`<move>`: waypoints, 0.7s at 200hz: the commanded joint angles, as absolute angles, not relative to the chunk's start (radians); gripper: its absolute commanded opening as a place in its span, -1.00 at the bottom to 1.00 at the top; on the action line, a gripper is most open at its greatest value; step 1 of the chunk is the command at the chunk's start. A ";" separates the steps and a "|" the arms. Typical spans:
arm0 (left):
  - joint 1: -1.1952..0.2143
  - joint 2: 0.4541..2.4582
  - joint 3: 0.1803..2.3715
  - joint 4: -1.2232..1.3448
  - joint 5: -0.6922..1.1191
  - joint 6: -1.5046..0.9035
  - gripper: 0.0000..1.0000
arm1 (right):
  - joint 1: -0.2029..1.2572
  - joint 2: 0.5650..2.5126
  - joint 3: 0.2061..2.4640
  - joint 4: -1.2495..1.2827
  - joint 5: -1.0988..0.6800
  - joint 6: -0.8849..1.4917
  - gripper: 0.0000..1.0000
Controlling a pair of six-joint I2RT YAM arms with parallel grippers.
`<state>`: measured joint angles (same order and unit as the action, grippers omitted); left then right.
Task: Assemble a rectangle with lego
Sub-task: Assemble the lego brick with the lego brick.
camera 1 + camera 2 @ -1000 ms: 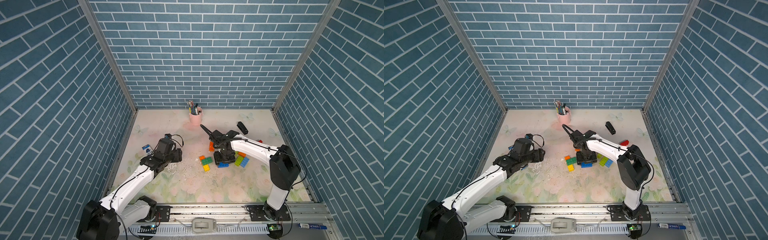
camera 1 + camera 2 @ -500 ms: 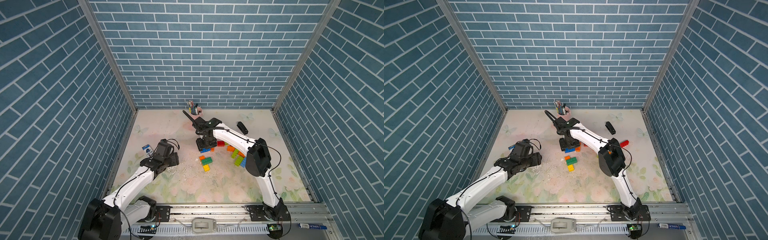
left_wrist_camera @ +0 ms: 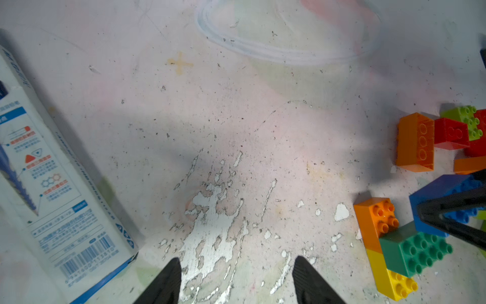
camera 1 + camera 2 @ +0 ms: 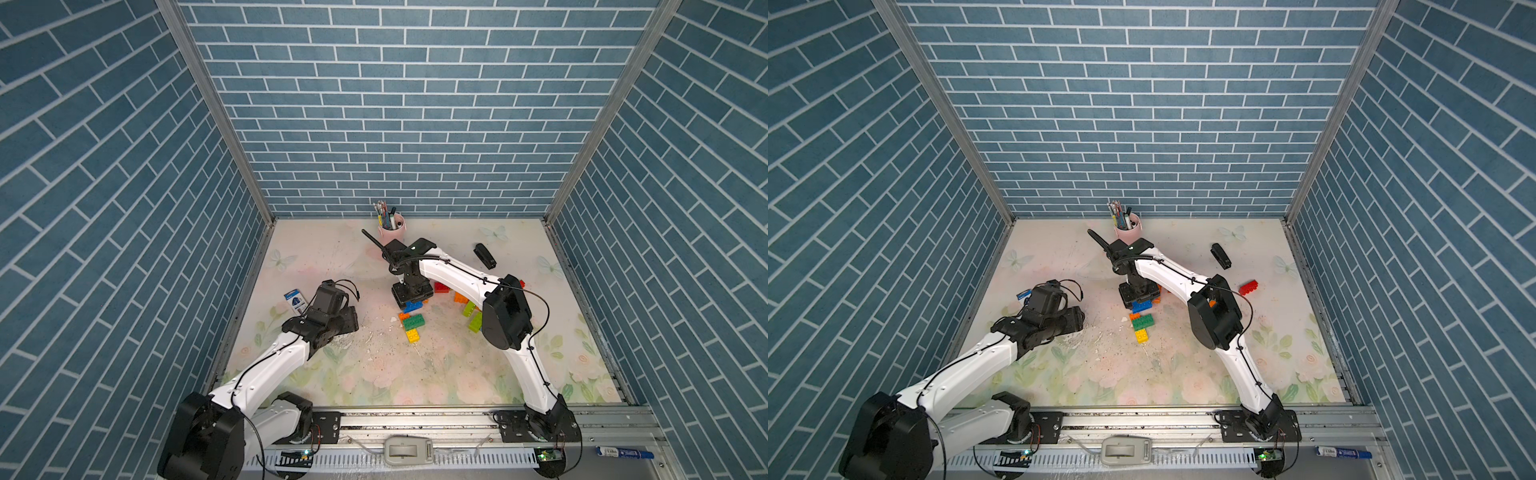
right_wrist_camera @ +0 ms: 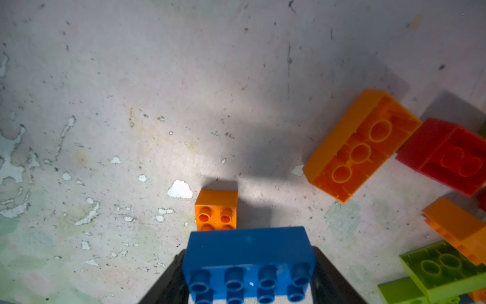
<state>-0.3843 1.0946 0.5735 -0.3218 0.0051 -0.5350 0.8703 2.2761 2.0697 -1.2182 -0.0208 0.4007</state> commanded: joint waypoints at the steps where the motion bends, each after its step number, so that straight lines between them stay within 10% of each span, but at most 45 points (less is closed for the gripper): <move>1: -0.378 1.110 0.555 -0.307 0.014 -0.539 0.38 | 0.878 2.307 2.097 -1.264 -0.039 0.358 -0.06; 140: -0.379 1.124 0.545 -0.284 0.010 -0.542 0.59 | 0.897 2.326 2.058 -1.231 -0.043 0.350 -0.07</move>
<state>-0.3843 1.1168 0.5602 -0.2932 0.0128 -0.5426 0.8921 2.3272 2.0743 -1.2163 -0.0475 0.3836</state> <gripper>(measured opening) 0.783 0.660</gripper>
